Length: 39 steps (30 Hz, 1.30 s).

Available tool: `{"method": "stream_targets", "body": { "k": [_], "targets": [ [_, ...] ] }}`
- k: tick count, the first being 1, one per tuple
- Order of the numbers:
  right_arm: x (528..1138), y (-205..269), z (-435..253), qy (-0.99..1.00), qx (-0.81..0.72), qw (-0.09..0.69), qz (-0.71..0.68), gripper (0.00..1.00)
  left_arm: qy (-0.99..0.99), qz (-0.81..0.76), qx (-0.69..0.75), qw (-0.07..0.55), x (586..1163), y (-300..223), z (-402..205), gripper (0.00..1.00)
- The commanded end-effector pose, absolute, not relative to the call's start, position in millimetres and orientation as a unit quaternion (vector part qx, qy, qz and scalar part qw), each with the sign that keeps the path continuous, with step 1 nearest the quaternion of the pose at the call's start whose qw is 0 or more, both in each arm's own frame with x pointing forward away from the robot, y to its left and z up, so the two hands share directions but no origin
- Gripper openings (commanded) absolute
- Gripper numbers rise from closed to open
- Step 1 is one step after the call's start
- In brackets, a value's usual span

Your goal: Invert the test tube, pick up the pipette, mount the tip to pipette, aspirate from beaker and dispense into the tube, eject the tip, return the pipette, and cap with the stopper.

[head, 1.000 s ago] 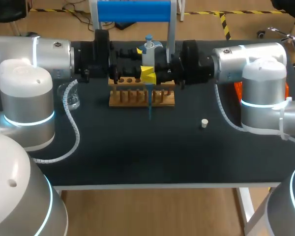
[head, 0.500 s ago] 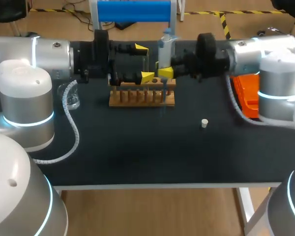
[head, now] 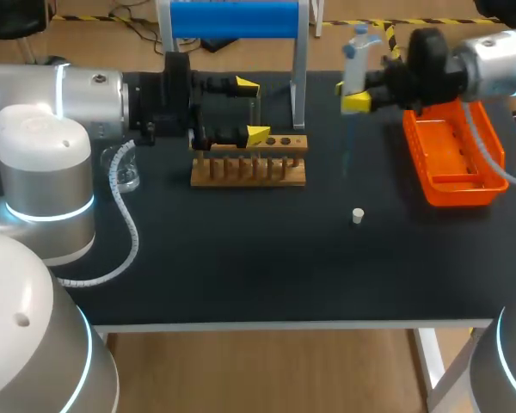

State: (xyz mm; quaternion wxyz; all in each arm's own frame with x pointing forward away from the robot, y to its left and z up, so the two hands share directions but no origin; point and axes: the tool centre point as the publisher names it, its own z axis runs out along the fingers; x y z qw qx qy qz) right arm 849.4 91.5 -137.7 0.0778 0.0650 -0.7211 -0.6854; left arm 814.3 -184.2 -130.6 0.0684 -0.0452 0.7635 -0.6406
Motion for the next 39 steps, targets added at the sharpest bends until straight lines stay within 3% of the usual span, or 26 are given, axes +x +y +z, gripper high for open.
{"method": "stream_targets", "body": {
  "k": [1, 22, 39],
  "targets": [
    [848, 44, -134, -0.724, 0.057, 0.062, -0.684, 0.0, 0.764, -0.64, -0.046, 0.069, 814, -184, -130, 1.0],
    [883, -110, -126, -0.712, 0.015, 0.012, -0.702, 0.0, 0.764, -0.64, -0.046, 0.069, 814, -184, -130, 1.0],
    [915, -164, -152, -0.708, 0.057, 0.036, -0.703, 0.0, 0.764, -0.64, -0.046, 0.069, 814, -184, -130, 1.0]
  ]
}}
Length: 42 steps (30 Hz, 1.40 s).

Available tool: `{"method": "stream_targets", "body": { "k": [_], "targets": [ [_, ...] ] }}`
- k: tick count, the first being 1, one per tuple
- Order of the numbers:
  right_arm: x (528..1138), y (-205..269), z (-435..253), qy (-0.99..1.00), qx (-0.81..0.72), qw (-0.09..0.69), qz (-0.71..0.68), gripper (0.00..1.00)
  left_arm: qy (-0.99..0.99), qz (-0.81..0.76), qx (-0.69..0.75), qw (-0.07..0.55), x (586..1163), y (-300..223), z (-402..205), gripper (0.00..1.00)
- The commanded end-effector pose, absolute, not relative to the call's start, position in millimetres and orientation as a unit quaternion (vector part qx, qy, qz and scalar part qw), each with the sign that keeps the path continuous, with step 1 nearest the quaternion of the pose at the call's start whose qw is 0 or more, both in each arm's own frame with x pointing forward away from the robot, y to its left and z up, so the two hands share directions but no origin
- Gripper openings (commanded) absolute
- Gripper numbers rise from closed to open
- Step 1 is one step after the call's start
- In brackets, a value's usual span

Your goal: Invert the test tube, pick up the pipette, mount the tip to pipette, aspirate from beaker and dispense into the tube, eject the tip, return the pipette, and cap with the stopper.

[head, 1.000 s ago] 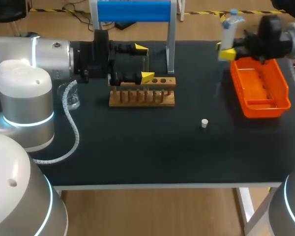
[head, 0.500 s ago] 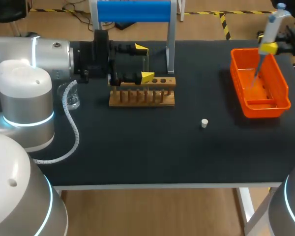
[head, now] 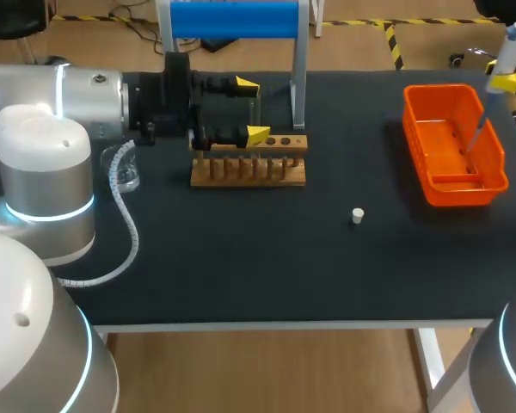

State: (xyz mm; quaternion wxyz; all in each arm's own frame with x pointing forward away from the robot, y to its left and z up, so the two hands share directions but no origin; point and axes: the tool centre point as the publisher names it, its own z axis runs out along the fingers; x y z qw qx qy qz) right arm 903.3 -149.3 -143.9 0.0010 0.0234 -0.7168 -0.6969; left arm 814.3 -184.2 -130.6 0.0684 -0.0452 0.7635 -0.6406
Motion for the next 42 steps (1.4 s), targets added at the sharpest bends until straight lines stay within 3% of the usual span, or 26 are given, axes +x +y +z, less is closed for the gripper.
{"method": "stream_targets", "body": {
  "k": [1, 42],
  "targets": [
    [917, -166, -154, -0.702, 0.059, 0.04, -0.708, 0.0, 0.764, -0.64, -0.046, 0.069, 814, -184, -130, 1.0],
    [914, -167, -182, -0.704, 0.076, 0.082, -0.702, 0.0, 0.764, -0.64, -0.046, 0.069, 814, -184, -130, 1.0]
  ]
}}
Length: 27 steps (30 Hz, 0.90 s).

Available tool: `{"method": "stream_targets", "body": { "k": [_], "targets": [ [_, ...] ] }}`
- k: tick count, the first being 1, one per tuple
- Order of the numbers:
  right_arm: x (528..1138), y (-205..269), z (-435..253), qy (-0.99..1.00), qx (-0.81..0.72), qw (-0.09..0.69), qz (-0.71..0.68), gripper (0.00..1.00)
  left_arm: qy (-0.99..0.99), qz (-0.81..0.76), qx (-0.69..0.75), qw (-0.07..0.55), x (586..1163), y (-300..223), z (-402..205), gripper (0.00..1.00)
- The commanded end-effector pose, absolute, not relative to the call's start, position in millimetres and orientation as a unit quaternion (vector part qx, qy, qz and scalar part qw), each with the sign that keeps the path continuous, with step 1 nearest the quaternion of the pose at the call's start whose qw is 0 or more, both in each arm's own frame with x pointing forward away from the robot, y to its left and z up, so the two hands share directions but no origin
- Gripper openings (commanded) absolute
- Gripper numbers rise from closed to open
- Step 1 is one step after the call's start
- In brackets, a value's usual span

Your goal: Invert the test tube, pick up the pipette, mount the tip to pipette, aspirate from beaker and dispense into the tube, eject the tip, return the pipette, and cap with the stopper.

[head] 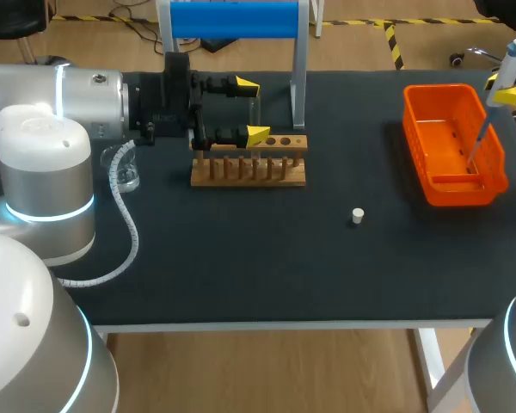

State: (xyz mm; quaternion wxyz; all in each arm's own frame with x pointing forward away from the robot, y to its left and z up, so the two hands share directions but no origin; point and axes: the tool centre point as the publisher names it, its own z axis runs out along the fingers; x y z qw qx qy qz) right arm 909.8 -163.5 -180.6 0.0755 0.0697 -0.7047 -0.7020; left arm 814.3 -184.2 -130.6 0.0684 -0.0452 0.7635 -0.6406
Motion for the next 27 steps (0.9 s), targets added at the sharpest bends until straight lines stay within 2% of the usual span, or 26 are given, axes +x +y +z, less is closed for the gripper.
{"method": "stream_targets", "body": {
  "k": [1, 18, 27],
  "targets": [
    [914, -167, -182, -0.704, 0.076, 0.082, -0.702, 0.0, 0.764, -0.64, -0.046, 0.069, 814, -184, -130, 1.0],
    [914, -167, -182, -0.704, 0.076, 0.082, -0.702, 0.0, 0.764, -0.64, -0.046, 0.069, 814, -184, -130, 1.0],
    [914, -167, -182, -0.704, 0.076, 0.082, -0.702, 0.0, 0.777, -0.622, -0.056, 0.079, 860, -267, -92, 1.0]
  ]
}}
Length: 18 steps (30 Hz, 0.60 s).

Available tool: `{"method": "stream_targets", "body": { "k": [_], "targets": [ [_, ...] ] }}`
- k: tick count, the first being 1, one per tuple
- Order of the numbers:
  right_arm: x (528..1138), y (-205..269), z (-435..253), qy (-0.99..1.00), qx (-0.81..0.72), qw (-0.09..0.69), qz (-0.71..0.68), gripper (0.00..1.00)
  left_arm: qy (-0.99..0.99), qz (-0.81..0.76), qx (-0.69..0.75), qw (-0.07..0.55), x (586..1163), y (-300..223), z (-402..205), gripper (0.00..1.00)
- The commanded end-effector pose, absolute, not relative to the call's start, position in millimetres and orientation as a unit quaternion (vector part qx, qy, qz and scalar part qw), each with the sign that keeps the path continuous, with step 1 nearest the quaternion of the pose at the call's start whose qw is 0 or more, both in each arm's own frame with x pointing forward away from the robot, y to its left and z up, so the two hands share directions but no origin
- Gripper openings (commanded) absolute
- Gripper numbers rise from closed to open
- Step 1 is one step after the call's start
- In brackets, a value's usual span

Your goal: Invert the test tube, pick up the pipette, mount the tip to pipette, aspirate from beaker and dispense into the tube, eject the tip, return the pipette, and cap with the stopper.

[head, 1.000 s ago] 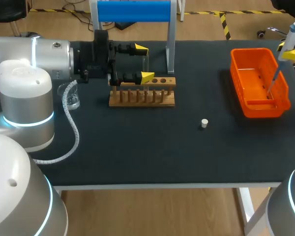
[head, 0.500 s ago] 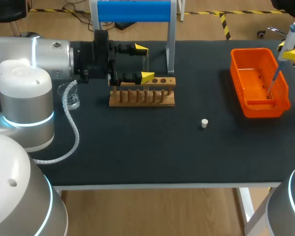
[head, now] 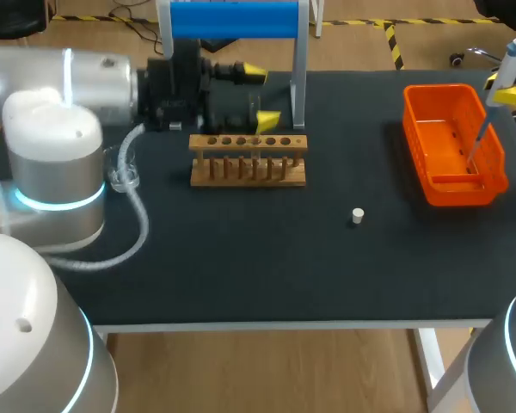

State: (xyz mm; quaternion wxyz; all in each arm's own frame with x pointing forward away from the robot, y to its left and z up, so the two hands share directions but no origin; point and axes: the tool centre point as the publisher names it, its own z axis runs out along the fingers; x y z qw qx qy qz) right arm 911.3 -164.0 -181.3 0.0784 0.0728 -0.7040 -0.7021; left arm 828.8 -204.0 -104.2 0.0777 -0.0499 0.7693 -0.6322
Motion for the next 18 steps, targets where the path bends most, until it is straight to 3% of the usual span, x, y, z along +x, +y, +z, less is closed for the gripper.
{"method": "stream_targets", "body": {
  "k": [1, 14, 18],
  "targets": [
    [914, -167, -182, -0.704, 0.076, 0.082, -0.702, 0.0, 0.772, -0.628, -0.054, 0.082, 865, -278, -88, 1.0],
    [914, -167, -182, -0.704, 0.076, 0.082, -0.702, 0.0, 0.771, -0.634, -0.05, 0.036, 905, -430, -70, 1.0],
    [914, -167, -182, -0.704, 0.076, 0.082, -0.702, 0.0, 0.771, -0.634, -0.05, 0.036, 905, -430, -70, 1.0]
  ]
}}
